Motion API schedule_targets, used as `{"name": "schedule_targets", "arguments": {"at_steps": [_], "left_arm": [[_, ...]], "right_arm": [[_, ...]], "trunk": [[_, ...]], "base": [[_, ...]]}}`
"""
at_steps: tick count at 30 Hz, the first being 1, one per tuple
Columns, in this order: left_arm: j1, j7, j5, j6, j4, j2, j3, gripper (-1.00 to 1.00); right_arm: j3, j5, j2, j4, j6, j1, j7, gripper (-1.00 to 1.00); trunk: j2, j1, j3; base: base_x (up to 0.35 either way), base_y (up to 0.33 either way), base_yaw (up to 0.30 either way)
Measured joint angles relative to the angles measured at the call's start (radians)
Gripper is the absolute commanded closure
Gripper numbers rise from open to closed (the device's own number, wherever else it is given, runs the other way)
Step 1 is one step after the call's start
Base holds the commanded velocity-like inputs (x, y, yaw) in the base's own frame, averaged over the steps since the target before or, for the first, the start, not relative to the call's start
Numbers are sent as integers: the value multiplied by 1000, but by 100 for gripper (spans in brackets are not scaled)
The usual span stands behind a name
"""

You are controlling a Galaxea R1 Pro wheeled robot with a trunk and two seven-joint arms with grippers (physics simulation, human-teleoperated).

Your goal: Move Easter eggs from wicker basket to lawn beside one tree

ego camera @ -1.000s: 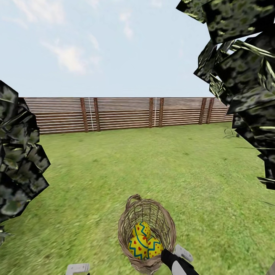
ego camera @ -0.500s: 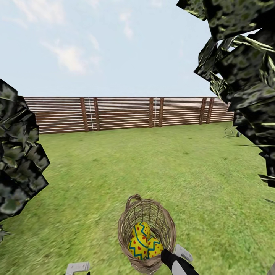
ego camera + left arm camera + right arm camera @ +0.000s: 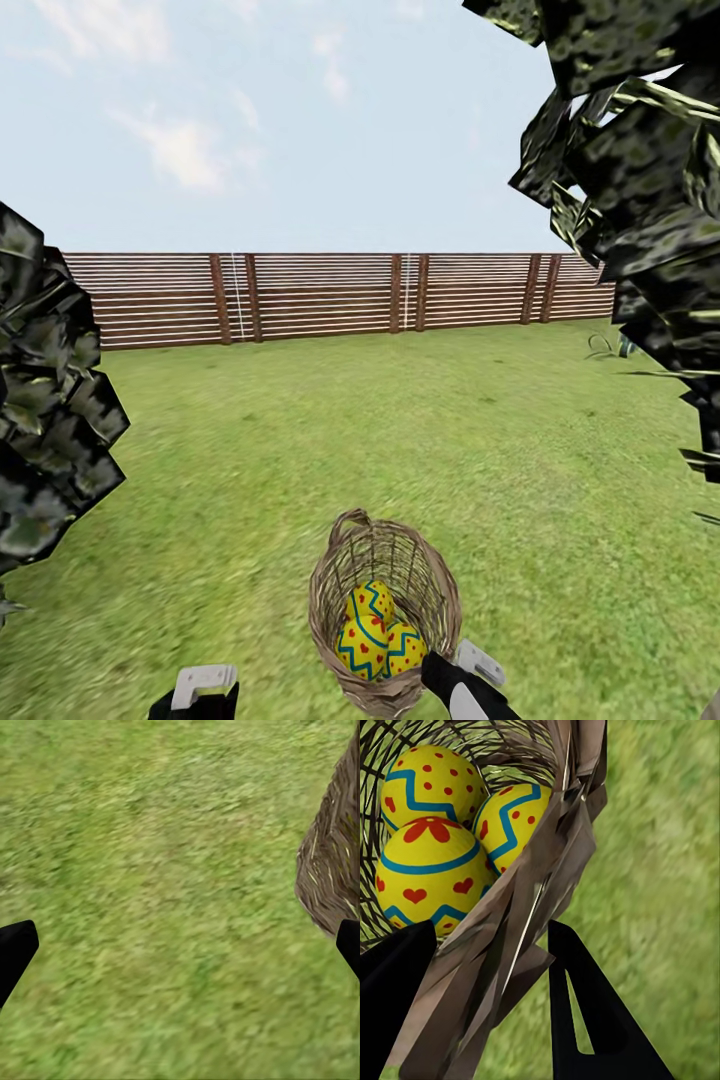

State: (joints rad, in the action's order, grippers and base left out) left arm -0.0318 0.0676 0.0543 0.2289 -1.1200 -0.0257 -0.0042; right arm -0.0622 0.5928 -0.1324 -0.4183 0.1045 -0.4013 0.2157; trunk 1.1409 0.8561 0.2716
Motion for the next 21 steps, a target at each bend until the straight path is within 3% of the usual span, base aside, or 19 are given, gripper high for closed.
{"name": "schedule_targets", "arguments": {"at_steps": [21], "left_arm": [[0,-2,0,-6,-10,0,-1,-100]], "right_arm": [[0,0,1,1,0,0,0,100]], "trunk": [[147,81,66]], "base": [[0,0,0]]}}
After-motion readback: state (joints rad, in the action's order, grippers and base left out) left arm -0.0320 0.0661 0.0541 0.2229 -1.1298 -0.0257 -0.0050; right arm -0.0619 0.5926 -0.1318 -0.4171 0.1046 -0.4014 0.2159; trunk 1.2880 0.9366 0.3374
